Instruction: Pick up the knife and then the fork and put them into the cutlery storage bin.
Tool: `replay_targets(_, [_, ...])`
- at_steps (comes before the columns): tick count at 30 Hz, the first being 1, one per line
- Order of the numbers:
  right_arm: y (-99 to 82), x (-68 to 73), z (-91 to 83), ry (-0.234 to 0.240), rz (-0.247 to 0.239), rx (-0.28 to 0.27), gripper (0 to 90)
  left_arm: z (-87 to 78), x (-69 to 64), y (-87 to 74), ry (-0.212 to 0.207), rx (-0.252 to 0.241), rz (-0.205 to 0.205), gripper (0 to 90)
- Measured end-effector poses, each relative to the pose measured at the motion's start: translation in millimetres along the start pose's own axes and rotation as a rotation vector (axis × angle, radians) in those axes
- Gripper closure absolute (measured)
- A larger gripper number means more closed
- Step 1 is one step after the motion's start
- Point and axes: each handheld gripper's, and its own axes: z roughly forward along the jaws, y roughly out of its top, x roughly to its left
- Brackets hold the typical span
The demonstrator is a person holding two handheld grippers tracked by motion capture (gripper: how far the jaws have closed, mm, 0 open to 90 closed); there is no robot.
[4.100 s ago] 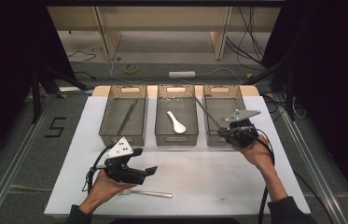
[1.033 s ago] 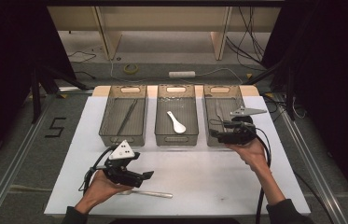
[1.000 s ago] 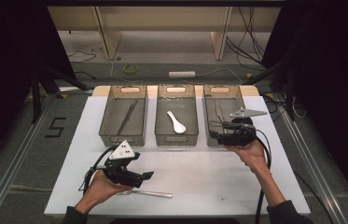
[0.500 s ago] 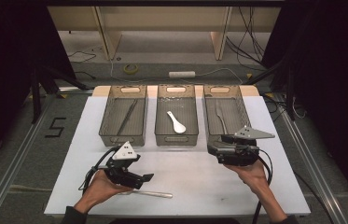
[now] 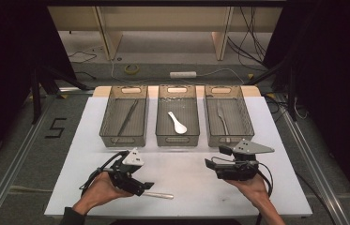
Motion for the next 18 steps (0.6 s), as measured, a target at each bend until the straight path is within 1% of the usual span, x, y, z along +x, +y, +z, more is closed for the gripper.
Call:
replay_targets(2, [-1.6, 2.2, -0.8, 0.003, -0.004, 0.01, 25.7, 1.8, -2.4, 0.0, 0.0, 0.041, 0.02, 24.4])
replay_targets(3, [-2.8, 3.5, -1.0, 0.007, -0.005, 0.015, 25.7, 2.7, -2.8, -0.1, -0.008, 0.057, 0.028, 27.1])
replay_targets(4, [-3.4, 4.3, -1.6, 0.007, -0.007, 0.021, 25.7, 4.5, -3.8, -0.4, -0.022, 0.084, 0.03, 28.7])
replay_targets(5, [-4.5, 5.6, -2.2, 0.008, -0.009, 0.021, 25.7, 6.1, -4.1, -0.5, -0.025, 0.107, 0.036, 29.9])
replay_targets(7, [-6.0, 7.1, -3.2, 0.012, -0.011, 0.02, 25.7, 8.9, -5.2, -0.9, -0.021, 0.143, 0.042, 32.2])
replay_targets(13, [-9.9, 13.1, -4.8, 0.028, -0.013, 0.023, 25.7, 16.6, -7.0, -0.8, -0.034, 0.221, 0.066, 39.2])
replay_targets(16, [-11.1, 15.1, -5.5, 0.029, -0.02, 0.025, 25.7, 20.8, -8.3, -1.5, -0.043, 0.253, 0.077, 42.3])
replay_targets(18, [-11.8, 15.3, -6.2, 0.031, -0.014, 0.027, 25.7, 23.0, -8.7, -1.3, -0.043, 0.278, 0.087, 44.2])
